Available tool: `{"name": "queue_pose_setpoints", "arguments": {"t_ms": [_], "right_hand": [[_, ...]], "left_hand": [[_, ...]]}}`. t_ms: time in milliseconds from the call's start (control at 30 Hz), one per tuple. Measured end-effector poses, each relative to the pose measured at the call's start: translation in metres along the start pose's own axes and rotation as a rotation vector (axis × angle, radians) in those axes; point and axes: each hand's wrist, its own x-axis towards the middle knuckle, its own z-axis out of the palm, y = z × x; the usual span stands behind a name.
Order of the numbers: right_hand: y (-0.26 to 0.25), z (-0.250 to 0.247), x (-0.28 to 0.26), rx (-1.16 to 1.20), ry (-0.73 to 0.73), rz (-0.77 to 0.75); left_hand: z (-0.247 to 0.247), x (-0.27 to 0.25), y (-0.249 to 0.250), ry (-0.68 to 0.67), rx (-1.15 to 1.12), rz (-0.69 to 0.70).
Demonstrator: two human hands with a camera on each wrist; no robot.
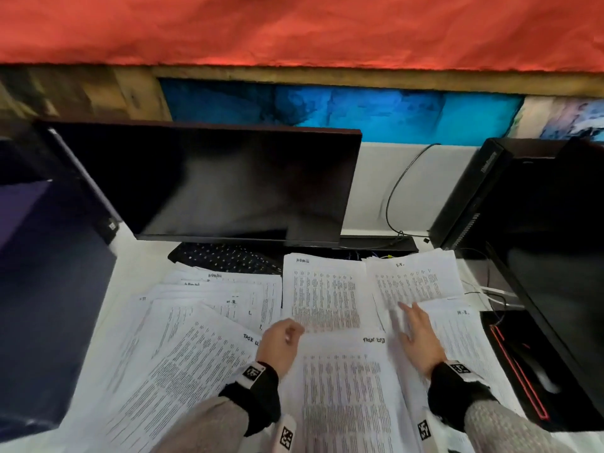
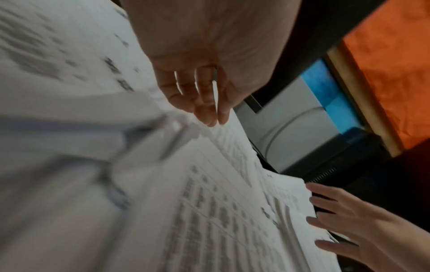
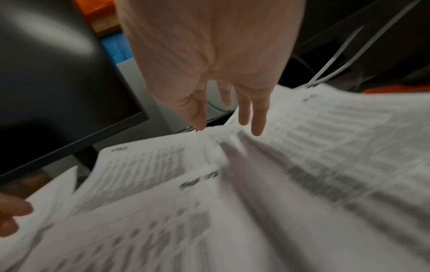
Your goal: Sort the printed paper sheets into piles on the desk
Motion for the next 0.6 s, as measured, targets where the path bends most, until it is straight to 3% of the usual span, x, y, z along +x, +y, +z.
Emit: {"name": "queue_pose_setpoints", "arguments": {"t_ms": [133, 267, 367, 467, 600], "right_hand": [[-0.055, 0.056, -0.017, 0.015, -0.063, -0.170], [-0.118, 0.109, -0.041, 0.100, -0.205, -0.189], [-0.153, 0.146, -0.055, 0.077, -0.332, -0.093], [-0.170, 0.174, -0.067, 0.112, -0.434, 0.094], [-0.176, 0.190, -0.071, 0.153, -0.270, 0.163]], "left_hand": [[-0.054, -0.016, -0.047, 0.175, 0.051, -0.102], [-0.109, -0.029, -0.092, 0.323, 0.384, -0.315], [-0.145, -0.041, -0.122, 0.250, 0.471, -0.526], [-0.162, -0.050, -0.144, 0.140, 0.562, -0.548], [-0.174, -0.048, -0.154, 0.068, 0.468, -0.556]]}}
